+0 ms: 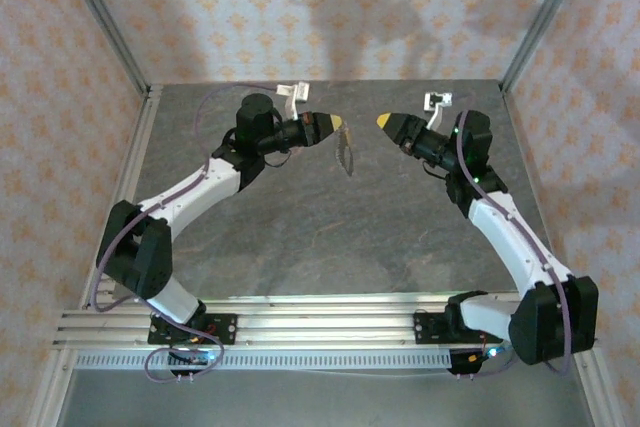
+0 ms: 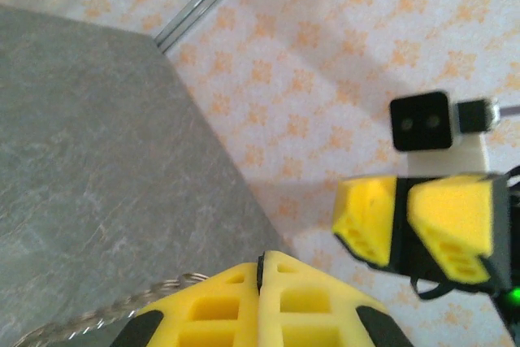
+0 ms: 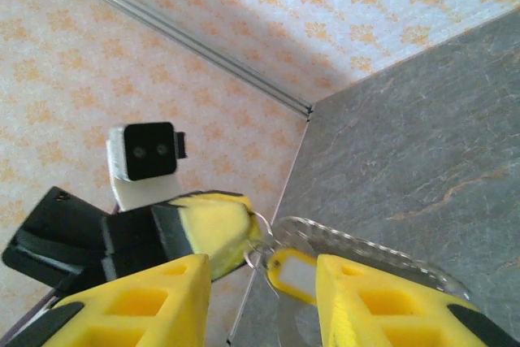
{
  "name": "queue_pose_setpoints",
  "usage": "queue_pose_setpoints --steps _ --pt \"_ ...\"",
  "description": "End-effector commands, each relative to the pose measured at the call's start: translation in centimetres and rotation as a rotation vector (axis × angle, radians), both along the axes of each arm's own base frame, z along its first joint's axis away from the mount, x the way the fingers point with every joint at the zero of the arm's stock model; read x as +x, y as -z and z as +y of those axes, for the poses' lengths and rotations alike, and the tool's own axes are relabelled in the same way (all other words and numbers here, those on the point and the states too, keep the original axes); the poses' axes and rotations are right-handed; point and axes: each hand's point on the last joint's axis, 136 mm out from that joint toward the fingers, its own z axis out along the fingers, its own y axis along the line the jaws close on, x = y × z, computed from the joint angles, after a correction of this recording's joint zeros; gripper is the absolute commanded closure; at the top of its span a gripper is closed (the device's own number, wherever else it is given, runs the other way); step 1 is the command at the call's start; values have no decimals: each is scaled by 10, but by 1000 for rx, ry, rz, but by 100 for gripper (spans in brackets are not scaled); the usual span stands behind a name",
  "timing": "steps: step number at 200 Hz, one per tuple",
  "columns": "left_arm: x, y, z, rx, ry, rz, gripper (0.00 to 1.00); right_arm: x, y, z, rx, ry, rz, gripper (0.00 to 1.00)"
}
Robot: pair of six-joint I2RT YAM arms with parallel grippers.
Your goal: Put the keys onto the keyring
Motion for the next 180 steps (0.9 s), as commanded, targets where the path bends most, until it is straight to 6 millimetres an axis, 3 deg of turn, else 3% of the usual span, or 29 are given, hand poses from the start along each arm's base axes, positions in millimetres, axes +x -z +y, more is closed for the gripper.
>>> queue_pose_setpoints --steps 1,78,180 --pt "-9 -49 -1 -78 -37 -114 100 -3 -6 -4 -5 58 -36 61" --pt "-15 -54 -14 -93 -22 -106 100 -17 -23 25 -82 -13 -143 60" --pt "-22 -61 -24 -89 13 -110 100 -14 -21 45 -166 -52 -169 61"
